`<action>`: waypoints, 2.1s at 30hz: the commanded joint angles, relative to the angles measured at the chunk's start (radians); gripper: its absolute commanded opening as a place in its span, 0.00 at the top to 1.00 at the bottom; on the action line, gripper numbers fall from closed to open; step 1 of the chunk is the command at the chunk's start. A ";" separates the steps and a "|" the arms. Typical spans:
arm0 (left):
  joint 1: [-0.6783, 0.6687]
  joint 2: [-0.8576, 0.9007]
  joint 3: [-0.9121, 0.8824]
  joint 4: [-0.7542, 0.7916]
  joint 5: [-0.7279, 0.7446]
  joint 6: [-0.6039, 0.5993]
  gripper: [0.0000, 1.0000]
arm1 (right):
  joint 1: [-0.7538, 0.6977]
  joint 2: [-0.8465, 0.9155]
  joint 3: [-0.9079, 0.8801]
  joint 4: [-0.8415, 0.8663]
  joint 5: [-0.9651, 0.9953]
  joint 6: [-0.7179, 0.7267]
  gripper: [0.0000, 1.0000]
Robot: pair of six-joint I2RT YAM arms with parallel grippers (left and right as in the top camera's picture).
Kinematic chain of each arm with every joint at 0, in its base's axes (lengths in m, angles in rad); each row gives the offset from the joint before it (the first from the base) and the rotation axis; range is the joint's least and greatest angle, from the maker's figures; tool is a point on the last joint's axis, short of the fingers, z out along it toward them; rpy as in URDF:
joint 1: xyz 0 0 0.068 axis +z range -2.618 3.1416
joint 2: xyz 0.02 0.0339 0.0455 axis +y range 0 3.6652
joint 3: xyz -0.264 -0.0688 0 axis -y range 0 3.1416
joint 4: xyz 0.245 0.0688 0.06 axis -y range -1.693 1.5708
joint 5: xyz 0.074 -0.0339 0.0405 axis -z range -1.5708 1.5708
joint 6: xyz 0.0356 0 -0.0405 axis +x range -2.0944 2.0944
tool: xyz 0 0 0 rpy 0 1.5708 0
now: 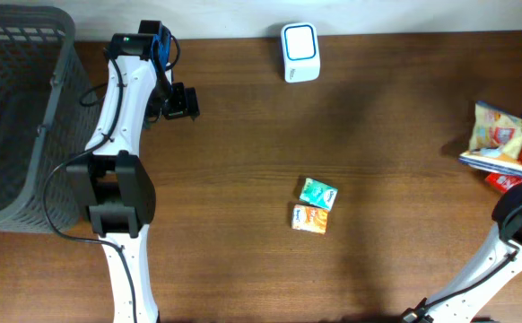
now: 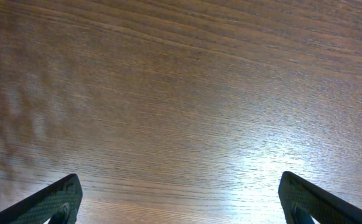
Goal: Scan the item barcode
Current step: 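Carry the wipes pack right and set it beside the red bag, then reach the left gripper down over the orange tissue pack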
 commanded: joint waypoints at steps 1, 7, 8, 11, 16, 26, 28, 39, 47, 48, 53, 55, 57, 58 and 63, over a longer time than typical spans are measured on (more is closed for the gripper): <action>0.001 -0.013 -0.005 -0.002 0.011 -0.013 0.01 | -0.004 -0.023 0.134 -0.039 -0.087 -0.011 0.02; -0.001 -0.013 -0.005 -0.022 0.178 0.127 0.01 | 0.002 -0.023 0.140 -0.099 -0.595 -0.215 0.02; -0.003 -0.013 -0.005 -0.020 0.241 0.179 0.01 | 0.007 -0.023 0.140 -0.099 -0.701 -0.283 0.02; -0.018 -0.013 -0.005 -0.029 0.392 0.293 0.01 | 0.048 -0.023 0.140 -0.099 -0.877 -0.356 0.02; -0.086 -0.013 -0.005 -0.075 0.410 0.308 0.01 | 0.156 -0.023 0.140 -0.098 -0.822 -0.355 0.02; -0.277 -0.013 -0.005 -0.084 0.375 0.316 0.01 | 0.296 -0.023 0.140 -0.095 -0.727 -0.356 0.02; -0.306 -0.013 -0.005 -0.091 0.349 0.284 0.01 | 0.304 -0.023 0.140 -0.095 -0.727 -0.355 0.02; -0.337 -0.013 -0.005 -0.153 0.192 0.155 0.01 | 0.304 -0.023 0.140 -0.095 -0.727 -0.355 0.02; -0.344 -0.013 -0.032 -0.239 0.192 0.156 0.01 | 0.304 -0.023 0.140 -0.095 -0.727 -0.355 0.02; -0.348 -0.013 -0.043 -0.239 0.192 0.155 0.01 | 0.304 -0.023 0.140 -0.095 -0.727 -0.355 0.02; -0.370 -0.013 -0.125 -0.233 0.192 0.156 0.01 | 0.304 -0.023 0.140 -0.095 -0.727 -0.355 0.02; -0.377 -0.013 -0.170 -0.211 0.192 0.156 0.01 | 0.304 -0.023 0.140 -0.095 -0.727 -0.355 0.01; -0.381 -0.013 -0.210 -0.194 0.197 0.156 0.01 | 0.304 -0.023 0.140 -0.095 -0.727 -0.356 0.02; -0.384 -0.013 -0.234 -0.187 0.214 0.163 0.01 | 0.304 -0.023 0.140 -0.095 -0.727 -0.356 0.02; -0.404 -0.013 -0.283 -0.179 0.443 0.349 0.01 | 0.304 -0.023 0.140 -0.095 -0.727 -0.356 0.02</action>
